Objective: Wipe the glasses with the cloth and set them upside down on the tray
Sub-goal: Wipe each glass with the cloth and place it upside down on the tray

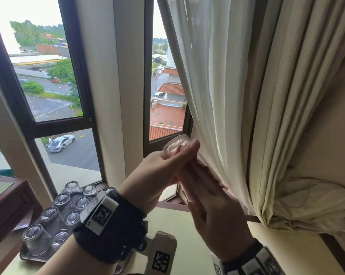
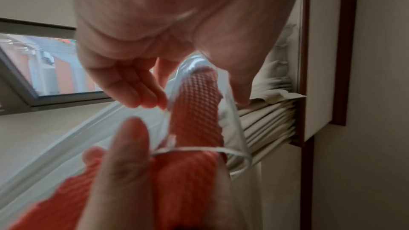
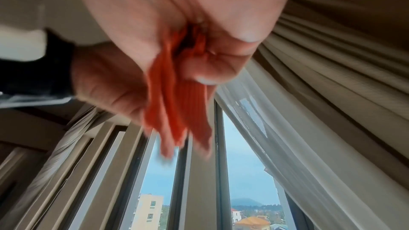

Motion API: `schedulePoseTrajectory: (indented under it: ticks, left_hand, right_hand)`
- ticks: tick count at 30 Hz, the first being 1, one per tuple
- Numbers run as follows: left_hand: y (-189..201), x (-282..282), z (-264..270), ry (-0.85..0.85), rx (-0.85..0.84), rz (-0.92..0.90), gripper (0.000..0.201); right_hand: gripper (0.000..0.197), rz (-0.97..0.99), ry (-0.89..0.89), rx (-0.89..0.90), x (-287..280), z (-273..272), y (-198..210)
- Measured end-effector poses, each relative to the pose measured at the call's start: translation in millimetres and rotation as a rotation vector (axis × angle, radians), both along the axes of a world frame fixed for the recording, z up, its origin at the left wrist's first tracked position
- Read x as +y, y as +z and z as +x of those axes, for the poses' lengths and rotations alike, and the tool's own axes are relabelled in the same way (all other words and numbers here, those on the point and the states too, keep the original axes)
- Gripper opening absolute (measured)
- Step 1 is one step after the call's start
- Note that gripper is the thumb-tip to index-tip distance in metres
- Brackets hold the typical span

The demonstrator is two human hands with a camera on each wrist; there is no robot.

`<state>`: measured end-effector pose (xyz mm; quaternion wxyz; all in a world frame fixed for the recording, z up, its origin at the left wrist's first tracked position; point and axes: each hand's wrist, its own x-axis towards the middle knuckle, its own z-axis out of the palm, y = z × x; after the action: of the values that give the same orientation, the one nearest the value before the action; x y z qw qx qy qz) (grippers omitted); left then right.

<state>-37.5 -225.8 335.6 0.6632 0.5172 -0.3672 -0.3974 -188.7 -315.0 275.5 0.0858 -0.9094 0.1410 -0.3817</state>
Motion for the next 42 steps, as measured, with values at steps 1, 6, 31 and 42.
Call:
schedulePoseTrajectory:
  ticks: [1, 6, 31, 42]
  left_hand:
    - [3, 1, 0, 0.023, -0.031, -0.019, 0.044]
    - [2, 2, 1, -0.056, -0.071, -0.170, 0.028]
    - [-20, -11, 16, 0.091, -0.155, -0.040, 0.038]
    - [-53, 2, 19, -0.192, 0.247, -0.317, 0.084]
  right_hand:
    - [0.058, -0.011, -0.017, 0.031, 3, 2, 1]
    - [0.034, 0.305, 0.081, -0.150, 11, 3, 11]
    - [0.009, 0.641, -0.011, 0.074, 19, 22, 7]
    - [0.053, 1.769, 0.844, -0.209, 32, 12, 31]
